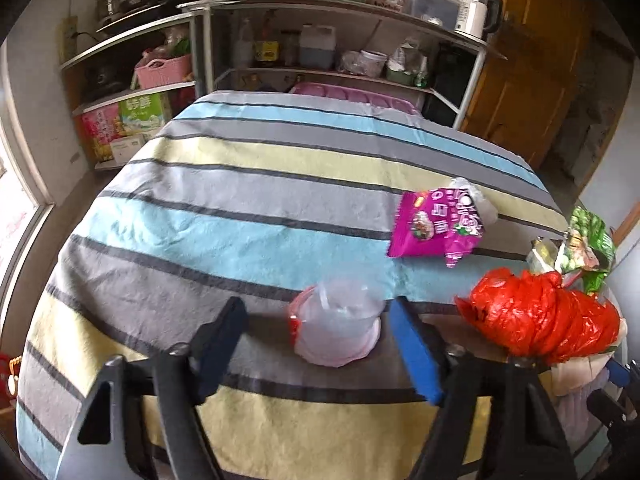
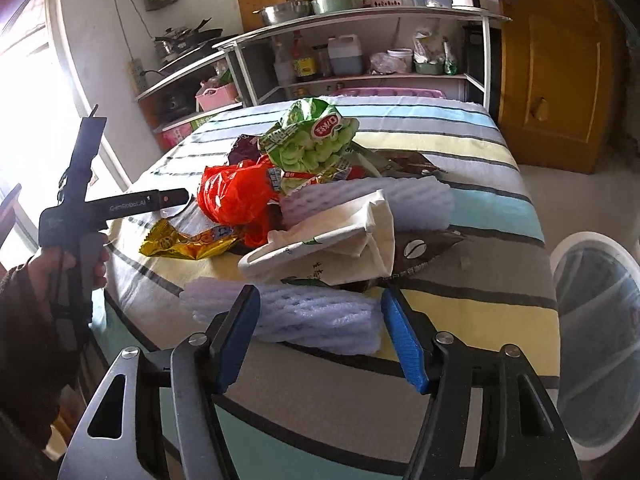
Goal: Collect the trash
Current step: 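Grasp the clear plastic cup with the left tool while the right tool grasps the white foam sleeve, then carry the cup and foam sleeve to the bin and release both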
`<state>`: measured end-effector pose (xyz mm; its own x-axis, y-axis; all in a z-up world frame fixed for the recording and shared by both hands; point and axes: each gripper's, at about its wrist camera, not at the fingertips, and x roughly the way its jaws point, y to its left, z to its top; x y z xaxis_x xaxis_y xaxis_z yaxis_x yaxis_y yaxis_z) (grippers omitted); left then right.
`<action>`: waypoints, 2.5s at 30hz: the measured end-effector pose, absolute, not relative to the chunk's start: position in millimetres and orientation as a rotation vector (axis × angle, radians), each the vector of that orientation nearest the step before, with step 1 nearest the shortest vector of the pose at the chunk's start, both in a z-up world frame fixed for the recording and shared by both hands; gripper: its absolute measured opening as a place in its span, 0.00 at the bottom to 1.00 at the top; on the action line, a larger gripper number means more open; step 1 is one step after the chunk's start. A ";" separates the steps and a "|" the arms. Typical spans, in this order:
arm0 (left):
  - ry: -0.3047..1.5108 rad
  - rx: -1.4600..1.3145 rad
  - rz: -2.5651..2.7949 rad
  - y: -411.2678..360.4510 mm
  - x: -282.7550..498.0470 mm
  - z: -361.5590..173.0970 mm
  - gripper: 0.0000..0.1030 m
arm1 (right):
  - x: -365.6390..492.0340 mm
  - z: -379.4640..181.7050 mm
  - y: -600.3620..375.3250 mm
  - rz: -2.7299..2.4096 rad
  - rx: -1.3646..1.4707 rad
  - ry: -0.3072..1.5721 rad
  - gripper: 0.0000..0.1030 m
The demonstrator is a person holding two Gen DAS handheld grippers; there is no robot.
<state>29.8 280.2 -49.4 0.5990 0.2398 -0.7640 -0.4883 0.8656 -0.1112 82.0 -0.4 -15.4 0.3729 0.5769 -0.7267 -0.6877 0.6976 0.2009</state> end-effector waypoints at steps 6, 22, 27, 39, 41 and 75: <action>0.835 -0.329 0.388 273.6 30.3 -46.9 0.42 | 78.6 -15.1 -2.0 0.808 -0.139 0.860 0.33; 0.758 -0.313 0.331 257.3 11.5 -28.6 0.39 | 65.2 3.4 -29.2 0.779 -0.045 0.790 0.13; 0.748 -0.297 0.316 249.4 5.5 -20.8 0.39 | 57.2 18.0 -41.3 0.763 -0.020 0.742 0.13; 0.682 -0.184 0.100 170.3 19.8 31.5 0.39 | 61.8 48.3 -100.8 0.606 0.053 0.661 0.13; 0.670 -0.161 0.052 151.2 27.4 38.2 0.39 | 63.7 52.9 -116.4 0.558 0.062 0.646 0.13; 0.874 -0.022 -0.370 -79.1 142.4 -11.8 0.39 | 153.0 -17.9 -250.0 0.142 0.026 0.833 0.18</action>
